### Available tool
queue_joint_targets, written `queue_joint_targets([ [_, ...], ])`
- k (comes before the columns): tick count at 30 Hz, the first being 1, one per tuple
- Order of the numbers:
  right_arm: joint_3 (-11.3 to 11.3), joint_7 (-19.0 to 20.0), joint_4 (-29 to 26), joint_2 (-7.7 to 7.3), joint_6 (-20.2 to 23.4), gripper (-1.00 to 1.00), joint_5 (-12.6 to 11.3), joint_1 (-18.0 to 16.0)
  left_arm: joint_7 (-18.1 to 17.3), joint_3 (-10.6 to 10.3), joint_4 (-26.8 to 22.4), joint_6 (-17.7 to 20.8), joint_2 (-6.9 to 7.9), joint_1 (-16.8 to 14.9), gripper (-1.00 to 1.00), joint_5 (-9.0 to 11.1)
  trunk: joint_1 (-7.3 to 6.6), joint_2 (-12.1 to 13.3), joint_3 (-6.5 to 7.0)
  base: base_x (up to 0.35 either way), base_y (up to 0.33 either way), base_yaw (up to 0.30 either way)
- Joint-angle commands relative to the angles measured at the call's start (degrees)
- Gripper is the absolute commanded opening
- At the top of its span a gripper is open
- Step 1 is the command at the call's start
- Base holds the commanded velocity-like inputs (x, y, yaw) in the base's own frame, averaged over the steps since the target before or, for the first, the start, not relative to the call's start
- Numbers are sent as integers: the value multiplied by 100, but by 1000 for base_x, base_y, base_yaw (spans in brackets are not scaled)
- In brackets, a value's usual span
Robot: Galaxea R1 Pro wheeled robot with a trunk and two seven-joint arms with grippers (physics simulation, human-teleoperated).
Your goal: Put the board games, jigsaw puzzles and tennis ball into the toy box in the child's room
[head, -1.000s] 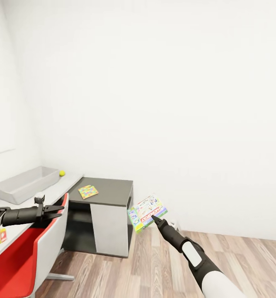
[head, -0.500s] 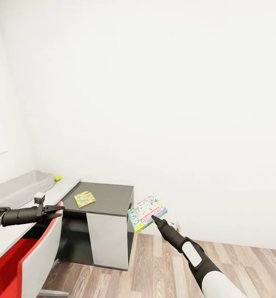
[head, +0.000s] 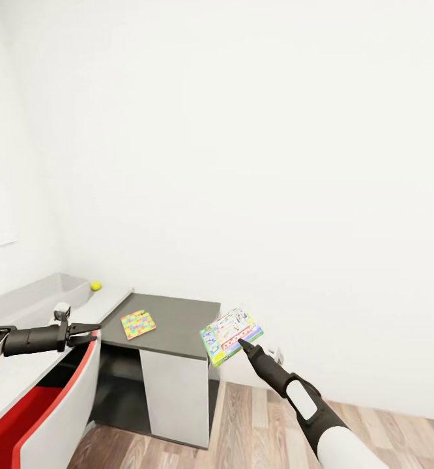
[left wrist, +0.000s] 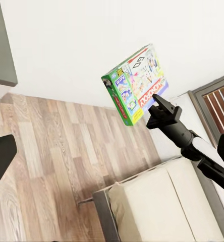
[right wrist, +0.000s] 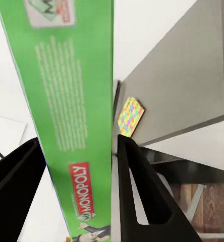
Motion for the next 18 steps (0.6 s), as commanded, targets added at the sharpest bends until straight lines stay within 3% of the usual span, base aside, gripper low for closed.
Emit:
queue_joint_targets([
  [1,-35,14,-2,4,55,-100,-52,-2,-32,34,-1,60,-3,-2,100,-51,5,-4,0,267,0,152],
  [13,-26,19,-5,4,61,-100,-52,-2,-32,34,-1,60,-3,-2,100,-51,5,-4,3,225,0,18],
  [18,278,4,-45,1,114,-100,-44,-2,-42,36,-1,60,-3,-2,100,-51,5,-4,3,190,0,0],
])
